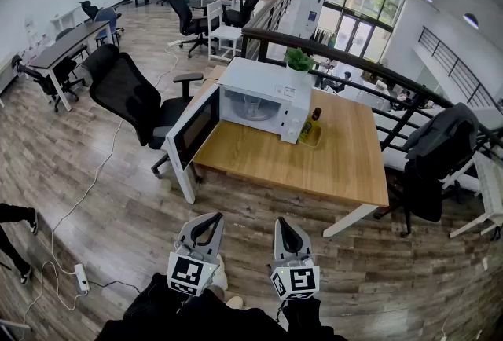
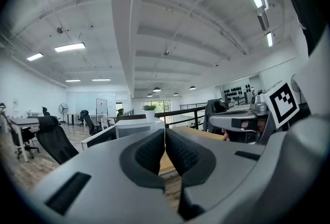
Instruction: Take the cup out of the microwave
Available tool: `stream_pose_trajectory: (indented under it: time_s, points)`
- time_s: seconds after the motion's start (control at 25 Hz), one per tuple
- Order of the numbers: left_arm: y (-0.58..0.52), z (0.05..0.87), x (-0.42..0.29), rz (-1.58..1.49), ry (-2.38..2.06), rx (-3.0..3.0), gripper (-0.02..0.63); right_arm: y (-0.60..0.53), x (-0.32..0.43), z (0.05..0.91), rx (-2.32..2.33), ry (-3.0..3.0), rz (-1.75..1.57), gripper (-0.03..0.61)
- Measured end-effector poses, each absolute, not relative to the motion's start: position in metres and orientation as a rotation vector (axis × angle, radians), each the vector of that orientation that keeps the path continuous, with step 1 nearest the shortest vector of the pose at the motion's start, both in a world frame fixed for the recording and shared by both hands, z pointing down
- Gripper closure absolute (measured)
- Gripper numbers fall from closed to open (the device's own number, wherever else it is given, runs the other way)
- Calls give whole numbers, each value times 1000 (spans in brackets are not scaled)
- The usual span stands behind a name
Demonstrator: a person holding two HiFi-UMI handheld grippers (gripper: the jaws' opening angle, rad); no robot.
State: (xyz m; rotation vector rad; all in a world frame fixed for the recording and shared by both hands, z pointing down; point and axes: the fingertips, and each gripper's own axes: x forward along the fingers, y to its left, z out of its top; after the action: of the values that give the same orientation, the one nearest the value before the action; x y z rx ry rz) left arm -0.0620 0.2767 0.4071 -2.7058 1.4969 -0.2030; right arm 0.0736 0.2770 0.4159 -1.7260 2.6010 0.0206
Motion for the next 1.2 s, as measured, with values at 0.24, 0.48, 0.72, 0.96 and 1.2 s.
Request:
stream_pose_trajectory:
  time_s: [0.24,0.48,0.72,0.96,1.2]
  points:
    - [242,413,-54,-220,1502,-2716,589,242,78,421,-1722,2614,19,565]
    - [199,417,-55,-229,1510,-2733,589,198,74,424,-1713,2624,-12,563]
    - [145,415,-71,-215,1529,-2739,589,139,60,416,-1696,2622,-13,563]
    - [83,408,-91,-202,1525,-2746,589,77,36,412,-1694,2632,-22,563]
    - [24,408,-106,-201,1506,-2756,589,18,15,414,-1689,2644,-5,563]
